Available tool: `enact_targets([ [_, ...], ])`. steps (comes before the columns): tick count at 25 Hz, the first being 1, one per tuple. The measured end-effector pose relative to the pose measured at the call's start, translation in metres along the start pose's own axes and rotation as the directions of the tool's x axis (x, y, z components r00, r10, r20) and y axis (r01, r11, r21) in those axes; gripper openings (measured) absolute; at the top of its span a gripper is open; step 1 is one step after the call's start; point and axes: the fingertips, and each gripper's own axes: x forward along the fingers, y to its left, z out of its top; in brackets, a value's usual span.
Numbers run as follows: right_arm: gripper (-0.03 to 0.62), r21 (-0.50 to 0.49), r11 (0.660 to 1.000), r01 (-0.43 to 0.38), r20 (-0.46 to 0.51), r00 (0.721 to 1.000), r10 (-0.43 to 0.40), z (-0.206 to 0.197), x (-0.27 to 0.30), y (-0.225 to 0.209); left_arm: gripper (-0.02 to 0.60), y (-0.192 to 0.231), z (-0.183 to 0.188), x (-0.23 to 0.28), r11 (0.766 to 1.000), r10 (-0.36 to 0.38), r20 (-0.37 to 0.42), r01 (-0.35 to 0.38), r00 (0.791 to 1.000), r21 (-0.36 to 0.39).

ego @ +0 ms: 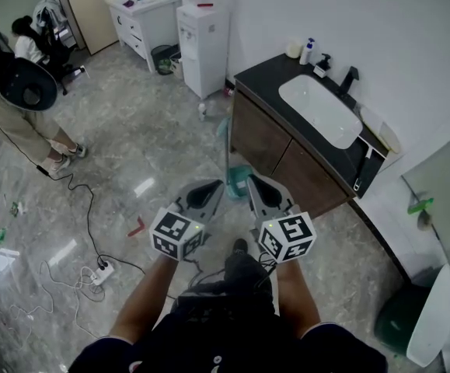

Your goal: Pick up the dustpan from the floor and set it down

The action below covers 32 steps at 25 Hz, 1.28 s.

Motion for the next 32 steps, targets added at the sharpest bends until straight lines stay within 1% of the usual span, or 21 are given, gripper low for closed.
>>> enact_targets([
  [5, 0.006, 0.01, 0.999, -0.045, -0.003, 0.999, 0.045, -0.001, 0.024, -0.055, 0.014, 0.011, 0.0, 0.059, 0.999, 0.025, -0.016, -0.024, 1.0, 0.024],
  [10, 0.006, 0.013, 0.996, -0.089, -0.03, 0.996, 0.089, 0.004, 0.042, -0.098, 0.014, 0.018, 0.011, 0.096, 0.998, 0.064, -0.058, -0.063, 0.996, 0.027],
  [14, 0.006, 0.015, 0.993, -0.12, -0.046, 0.992, 0.121, 0.005, 0.057, -0.12, 0.014, 0.027, 0.014, 0.116, 0.995, 0.101, -0.079, -0.098, 0.992, 0.036],
  [18, 0.006, 0.001, 0.989, -0.147, -0.069, 0.987, 0.147, -0.001, 0.082, -0.134, 0.014, 0.04, 0.006, 0.128, 0.992, 0.123, -0.111, -0.122, 0.986, 0.021],
  [20, 0.006, -0.01, 0.989, -0.149, -0.087, 0.985, 0.148, -0.007, 0.096, -0.139, 0.014, 0.049, 0.004, 0.133, 0.991, 0.133, -0.104, -0.132, 0.986, 0.019],
  [22, 0.006, -0.026, 0.99, -0.141, -0.104, 0.985, 0.137, -0.015, 0.11, -0.143, 0.014, 0.061, 0.0, 0.137, 0.99, 0.142, -0.093, -0.141, 0.985, 0.018],
  [26, 0.006, -0.036, 0.994, -0.104, -0.138, 0.985, 0.099, -0.042, 0.143, -0.155, 0.014, 0.088, -0.02, 0.15, 0.99, 0.141, -0.111, -0.143, 0.984, -0.012],
  [29, 0.006, -0.045, 0.996, -0.074, -0.184, 0.981, 0.065, -0.074, 0.174, -0.167, 0.014, 0.115, -0.035, 0.162, 0.99, 0.133, -0.11, -0.136, 0.985, -0.025],
  [32, 0.008, -0.062, 0.997, -0.055, -0.261, 0.965, 0.037, -0.119, 0.209, -0.18, 0.014, 0.147, -0.06, 0.176, 0.99, 0.125, -0.123, -0.132, 0.985, -0.058],
])
